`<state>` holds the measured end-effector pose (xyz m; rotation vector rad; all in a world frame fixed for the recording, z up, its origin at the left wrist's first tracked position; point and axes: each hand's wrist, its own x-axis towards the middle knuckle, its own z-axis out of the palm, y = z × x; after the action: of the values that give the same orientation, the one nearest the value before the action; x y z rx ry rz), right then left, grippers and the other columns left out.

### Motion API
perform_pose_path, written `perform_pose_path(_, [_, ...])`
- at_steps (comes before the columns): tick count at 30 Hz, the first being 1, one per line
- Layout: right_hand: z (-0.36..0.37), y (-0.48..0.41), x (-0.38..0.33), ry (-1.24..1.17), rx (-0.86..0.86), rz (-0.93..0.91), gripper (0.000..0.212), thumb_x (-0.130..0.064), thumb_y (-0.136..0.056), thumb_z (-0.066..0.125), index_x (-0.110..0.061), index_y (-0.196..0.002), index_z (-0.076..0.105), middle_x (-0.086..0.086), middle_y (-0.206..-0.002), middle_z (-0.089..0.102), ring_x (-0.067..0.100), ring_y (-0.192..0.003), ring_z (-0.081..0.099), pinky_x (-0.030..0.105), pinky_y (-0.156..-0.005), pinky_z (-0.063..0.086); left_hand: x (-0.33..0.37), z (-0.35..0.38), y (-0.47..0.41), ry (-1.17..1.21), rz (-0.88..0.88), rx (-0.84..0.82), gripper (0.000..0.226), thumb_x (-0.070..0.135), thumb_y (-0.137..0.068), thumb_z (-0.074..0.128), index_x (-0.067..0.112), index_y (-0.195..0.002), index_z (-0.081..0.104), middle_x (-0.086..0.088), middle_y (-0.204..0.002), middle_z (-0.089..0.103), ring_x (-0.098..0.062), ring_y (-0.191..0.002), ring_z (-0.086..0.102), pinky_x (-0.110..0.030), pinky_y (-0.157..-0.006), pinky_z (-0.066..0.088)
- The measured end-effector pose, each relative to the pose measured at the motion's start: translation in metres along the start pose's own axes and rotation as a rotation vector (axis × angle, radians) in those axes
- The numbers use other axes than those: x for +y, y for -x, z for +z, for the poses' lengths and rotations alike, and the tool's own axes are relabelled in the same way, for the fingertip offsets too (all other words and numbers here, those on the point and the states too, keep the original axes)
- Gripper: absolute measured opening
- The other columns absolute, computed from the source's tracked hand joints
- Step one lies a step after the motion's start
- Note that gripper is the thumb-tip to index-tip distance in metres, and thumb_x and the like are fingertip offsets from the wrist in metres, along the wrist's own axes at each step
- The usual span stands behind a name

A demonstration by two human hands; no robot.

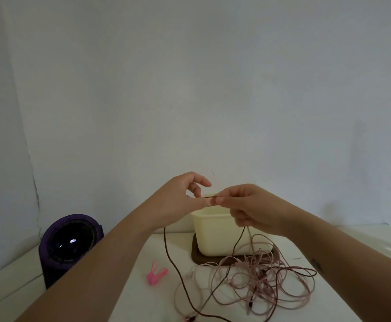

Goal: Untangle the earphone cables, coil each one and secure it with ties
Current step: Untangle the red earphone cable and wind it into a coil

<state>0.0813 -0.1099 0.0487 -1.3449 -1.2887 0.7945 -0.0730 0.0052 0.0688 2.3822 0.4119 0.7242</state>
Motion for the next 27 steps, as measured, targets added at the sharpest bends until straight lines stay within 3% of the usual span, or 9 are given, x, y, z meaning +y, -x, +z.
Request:
perform_pose_path(3, [-0.015, -0.001, 0.005, 0.059, 0.15, -0.023, 0.009, -0.012, -0.088, 0.062, -0.008, -0.087, 0.07, -0.002, -0.052, 0.03, 0.008, -0.043, 0.023, 0.018, -0.042, 0.027, -0.015, -0.002, 0.002, -0.039, -0.061, -0.086, 0.024, 0.031, -0.083, 0.069, 0.03, -0.106, 0.061, 0.012, -0.089, 0.059, 0.006, -0.066, 0.053, -0.016, -0.062, 0.037])
perform_pose_path(6, [-0.034, 0.001, 0.006, -0.026, 0.294, -0.053, 0.008, -0.011, -0.088, 0.062, -0.008, -0.085, 0.07, -0.002, -0.053, 0.034, 0.007, -0.042, 0.024, 0.016, -0.039, 0.026, -0.035, -0.003, 0.001, -0.159, -0.174, 0.001, 0.012, 0.033, -0.087, 0.063, 0.022, -0.091, 0.066, 0.0, -0.083, 0.063, -0.008, -0.066, 0.051, -0.022, -0.062, 0.038])
perform_pose_path(9, [-0.049, 0.004, 0.008, -0.039, 0.389, -0.069, 0.013, -0.017, -0.09, 0.06, -0.006, -0.092, 0.068, -0.006, -0.048, 0.03, 0.007, -0.041, 0.023, 0.017, -0.039, 0.026, -0.037, -0.005, 0.001, 0.262, -0.363, 0.184, 0.039, 0.04, -0.097, 0.044, 0.01, -0.078, 0.062, 0.001, -0.058, 0.044, -0.009, -0.046, 0.036, -0.025, -0.054, 0.033])
perform_pose_path(12, [-0.043, 0.008, 0.012, 0.051, 0.292, -0.027, 0.033, -0.038, -0.09, 0.055, -0.009, -0.098, 0.068, -0.006, -0.051, 0.028, 0.01, -0.046, 0.022, 0.017, -0.042, 0.026, -0.022, -0.008, -0.003, 0.668, -0.43, 0.196, 0.061, 0.052, -0.098, 0.026, 0.007, -0.072, 0.058, 0.003, -0.046, 0.035, -0.008, -0.035, 0.025, -0.025, -0.049, 0.026])
perform_pose_path(15, [-0.016, 0.01, 0.02, 0.468, 0.063, 0.026, 0.049, -0.056, -0.077, 0.06, -0.019, -0.11, 0.066, -0.012, -0.063, 0.045, 0.004, -0.052, 0.039, 0.015, -0.053, 0.034, -0.003, -0.004, -0.006, 0.732, -0.384, 0.121, 0.071, 0.059, -0.096, 0.017, 0.007, -0.075, 0.061, 0.003, -0.047, 0.04, -0.007, -0.035, 0.021, -0.024, -0.045, 0.023])
perform_pose_path(18, [0.01, 0.007, 0.04, 0.829, -0.184, 0.133, 0.047, -0.053, -0.077, 0.069, -0.032, -0.118, 0.059, -0.019, -0.068, 0.05, -0.007, -0.059, 0.046, 0.014, -0.064, 0.036, 0.014, -0.002, -0.009, 0.809, -0.325, 0.106, 0.069, 0.058, -0.097, 0.018, 0.009, -0.084, 0.064, 0.002, -0.052, 0.05, -0.006, -0.034, 0.02, -0.02, -0.041, 0.022])
perform_pose_path(20, [0.017, 0.003, 0.057, 0.9, -0.287, 0.196, 0.032, -0.046, -0.081, 0.067, -0.026, -0.106, 0.067, -0.016, -0.07, 0.055, -0.003, -0.06, 0.047, 0.017, -0.065, 0.037, 0.021, -0.005, -0.011, 0.945, -0.264, 0.132, 0.064, 0.055, -0.098, 0.019, 0.01, -0.094, 0.065, -0.002, -0.059, 0.061, -0.005, -0.034, 0.02, -0.018, -0.038, 0.022])
perform_pose_path(24, [0.002, 0.0, 0.07, 1.005, -0.204, 0.311, 0.034, -0.039, -0.092, 0.051, -0.022, -0.065, 0.063, -0.008, -0.067, 0.058, 0.004, -0.054, 0.046, 0.019, -0.06, 0.039, 0.022, -0.02, -0.009, 1.137, -0.149, 0.314, 0.054, 0.049, -0.1, 0.02, 0.014, -0.104, 0.062, -0.009, -0.089, 0.074, -0.006, -0.034, 0.019, -0.016, -0.038, 0.023])
perform_pose_path(27, [-0.027, -0.002, 0.07, 0.988, -0.129, 0.428, 0.037, -0.033, -0.096, 0.045, -0.022, -0.063, 0.06, -0.008, -0.062, 0.062, 0.0, -0.048, 0.052, 0.018, -0.061, 0.042, 0.013, -0.028, -0.007, 1.002, -0.118, 0.514, 0.042, 0.043, -0.101, 0.026, 0.02, -0.107, 0.061, -0.003, -0.099, 0.074, -0.006, -0.035, 0.02, -0.016, -0.04, 0.025])
